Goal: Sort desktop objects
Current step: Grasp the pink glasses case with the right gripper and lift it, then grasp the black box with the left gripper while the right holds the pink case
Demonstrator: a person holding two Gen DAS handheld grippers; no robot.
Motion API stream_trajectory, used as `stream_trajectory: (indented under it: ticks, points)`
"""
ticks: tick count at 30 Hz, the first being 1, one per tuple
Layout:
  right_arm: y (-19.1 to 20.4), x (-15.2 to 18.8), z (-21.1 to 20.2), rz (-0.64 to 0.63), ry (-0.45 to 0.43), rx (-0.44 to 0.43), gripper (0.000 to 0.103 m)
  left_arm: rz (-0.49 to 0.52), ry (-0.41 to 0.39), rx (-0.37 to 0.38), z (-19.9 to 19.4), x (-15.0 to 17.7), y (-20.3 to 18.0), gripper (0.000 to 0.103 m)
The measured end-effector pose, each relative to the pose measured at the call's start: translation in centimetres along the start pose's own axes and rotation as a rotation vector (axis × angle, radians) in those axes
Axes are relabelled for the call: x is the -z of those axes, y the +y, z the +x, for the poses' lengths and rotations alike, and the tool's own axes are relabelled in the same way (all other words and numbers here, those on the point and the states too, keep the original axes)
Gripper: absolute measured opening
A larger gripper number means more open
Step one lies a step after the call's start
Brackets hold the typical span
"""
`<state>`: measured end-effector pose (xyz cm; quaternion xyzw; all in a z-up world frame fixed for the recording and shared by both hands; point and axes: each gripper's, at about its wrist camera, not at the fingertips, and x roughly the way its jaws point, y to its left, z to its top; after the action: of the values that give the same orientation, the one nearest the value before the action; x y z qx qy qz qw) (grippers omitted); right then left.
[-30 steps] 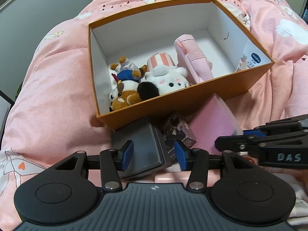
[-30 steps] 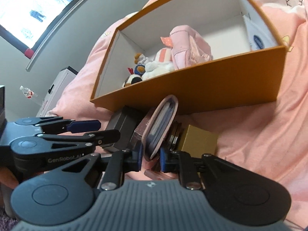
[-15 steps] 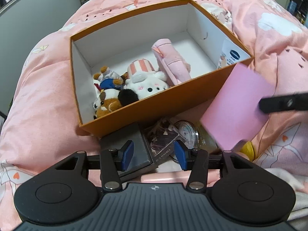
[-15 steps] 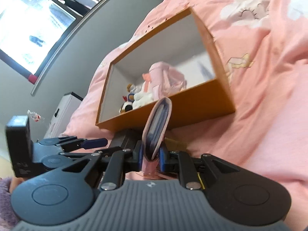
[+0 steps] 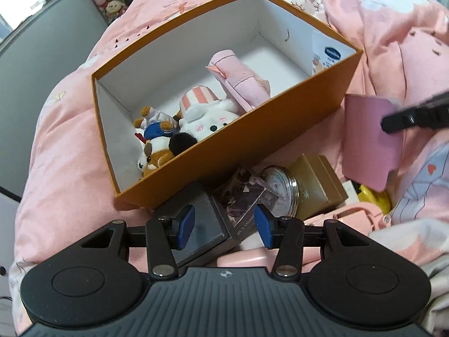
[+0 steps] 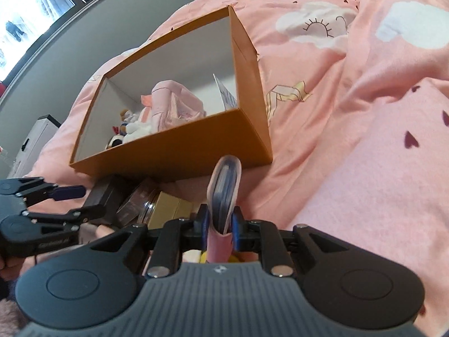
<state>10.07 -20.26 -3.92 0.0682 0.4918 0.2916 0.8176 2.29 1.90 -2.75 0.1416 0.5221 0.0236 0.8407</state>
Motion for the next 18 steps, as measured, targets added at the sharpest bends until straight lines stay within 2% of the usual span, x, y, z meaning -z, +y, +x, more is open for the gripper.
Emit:
stream_trajectory:
  ticks: [5, 8, 11, 18]
  points:
    - [0.6, -0.1, 0.4, -0.039, -0.012, 0.026, 0.025, 0.017, 0.043, -0.040, 0.2, 0.6, 0.6, 0.056]
    - [0.9, 0.1, 0.8, -0.053, -0.005, 0.030, 0.029, 0.073, 0.050, -0.075, 0.3, 1.0, 0.1, 0.060]
    - [1.1, 0.2, 1.3, -0.062, 0.000, 0.038, 0.035, 0.118, 0.065, -0.076, 0.6, 1.5, -0.7, 0.063]
    - [1.3, 0.4, 2.7, -0.058, 0.024, 0.040, 0.041, 0.203, 0.071, -0.142, 2.5, 2.3, -2.8, 0.065]
